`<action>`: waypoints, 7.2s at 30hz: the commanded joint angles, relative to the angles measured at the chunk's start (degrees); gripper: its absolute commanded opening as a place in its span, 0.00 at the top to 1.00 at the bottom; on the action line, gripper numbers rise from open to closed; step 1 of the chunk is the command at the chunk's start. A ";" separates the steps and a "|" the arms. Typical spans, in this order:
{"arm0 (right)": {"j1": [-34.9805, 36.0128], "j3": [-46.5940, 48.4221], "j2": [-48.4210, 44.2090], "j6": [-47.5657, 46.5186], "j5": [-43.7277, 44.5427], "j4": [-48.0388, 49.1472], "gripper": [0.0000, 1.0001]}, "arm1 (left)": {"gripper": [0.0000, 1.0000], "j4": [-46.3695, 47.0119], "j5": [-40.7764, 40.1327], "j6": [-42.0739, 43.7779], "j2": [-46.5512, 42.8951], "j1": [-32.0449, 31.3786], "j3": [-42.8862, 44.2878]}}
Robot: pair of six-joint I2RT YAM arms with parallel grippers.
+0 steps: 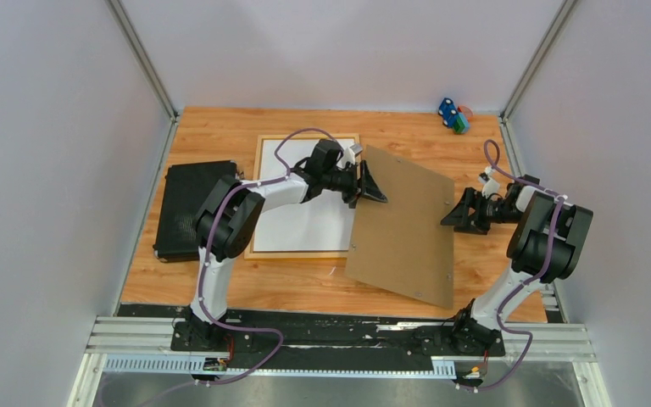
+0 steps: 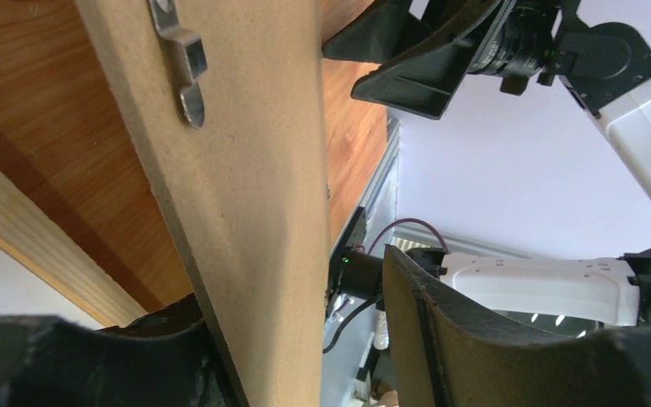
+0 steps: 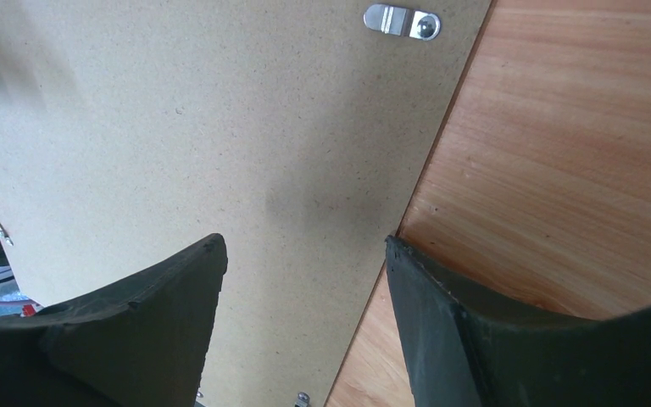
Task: Put the photo into the frame
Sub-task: Turn over the photo frame item at the center of the board, then move the photo frame to the center of the board, then place the photo frame item in the photo frame.
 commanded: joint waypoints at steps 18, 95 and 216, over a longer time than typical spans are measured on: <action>0.57 0.50 0.91 -2.41 -1.27 0.03 0.28 | 0.77 -5.28 -1.93 7.01 -7.25 -0.28 -1.49; 42.20 26.57 14.65 29.62 23.48 26.11 0.31 | 1.00 -51.30 30.24 43.48 -11.21 48.66 7.46; 29.94 1.18 -7.45 32.46 33.12 28.01 0.38 | 1.00 14.15 18.78 4.48 -13.39 28.27 -22.81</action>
